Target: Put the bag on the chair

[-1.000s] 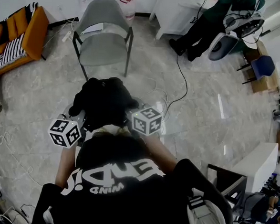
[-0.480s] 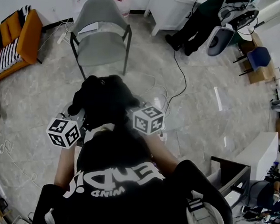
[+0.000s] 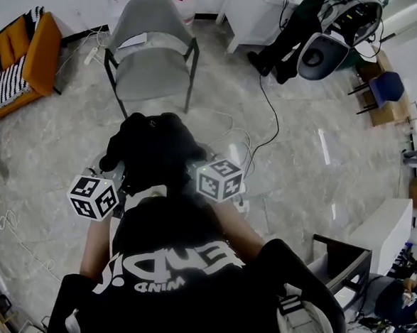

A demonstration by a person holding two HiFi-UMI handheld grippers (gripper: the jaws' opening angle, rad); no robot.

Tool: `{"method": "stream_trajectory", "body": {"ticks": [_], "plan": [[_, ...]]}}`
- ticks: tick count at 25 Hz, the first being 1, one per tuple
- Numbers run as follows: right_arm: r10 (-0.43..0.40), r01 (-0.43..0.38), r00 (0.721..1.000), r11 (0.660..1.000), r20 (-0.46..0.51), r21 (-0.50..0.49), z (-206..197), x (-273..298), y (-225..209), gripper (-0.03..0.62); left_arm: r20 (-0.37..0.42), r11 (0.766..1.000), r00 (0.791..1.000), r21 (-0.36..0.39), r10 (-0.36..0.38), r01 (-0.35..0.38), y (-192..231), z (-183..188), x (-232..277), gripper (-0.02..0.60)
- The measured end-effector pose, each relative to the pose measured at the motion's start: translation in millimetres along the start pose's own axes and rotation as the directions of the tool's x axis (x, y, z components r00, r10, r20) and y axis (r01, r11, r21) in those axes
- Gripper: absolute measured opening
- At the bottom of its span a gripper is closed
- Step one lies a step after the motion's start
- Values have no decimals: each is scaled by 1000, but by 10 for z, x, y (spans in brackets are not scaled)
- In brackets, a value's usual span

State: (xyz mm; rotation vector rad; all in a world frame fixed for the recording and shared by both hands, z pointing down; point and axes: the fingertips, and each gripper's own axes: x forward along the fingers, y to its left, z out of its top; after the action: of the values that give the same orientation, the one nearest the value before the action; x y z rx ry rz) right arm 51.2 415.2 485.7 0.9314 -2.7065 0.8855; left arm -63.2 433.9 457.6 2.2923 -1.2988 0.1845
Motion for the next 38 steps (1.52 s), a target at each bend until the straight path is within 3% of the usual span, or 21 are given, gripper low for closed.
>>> {"method": "stream_trajectory", "body": {"ticks": [4, 18, 38], "plan": [[9, -9, 1000, 1000, -1, -2, -1, 93, -131, 34, 3, 1000, 1000, 0, 7, -7, 76, -25, 123, 32], [32, -32, 999, 999, -27, 14, 946, 1153, -837, 34, -14, 999, 999, -22, 29, -29, 987, 824, 1059, 31], [119, -121, 990, 992, -69, -24, 2125, 1806, -2022, 34, 49, 991, 992, -67, 118, -114, 1415, 1754, 2444, 31]]}}
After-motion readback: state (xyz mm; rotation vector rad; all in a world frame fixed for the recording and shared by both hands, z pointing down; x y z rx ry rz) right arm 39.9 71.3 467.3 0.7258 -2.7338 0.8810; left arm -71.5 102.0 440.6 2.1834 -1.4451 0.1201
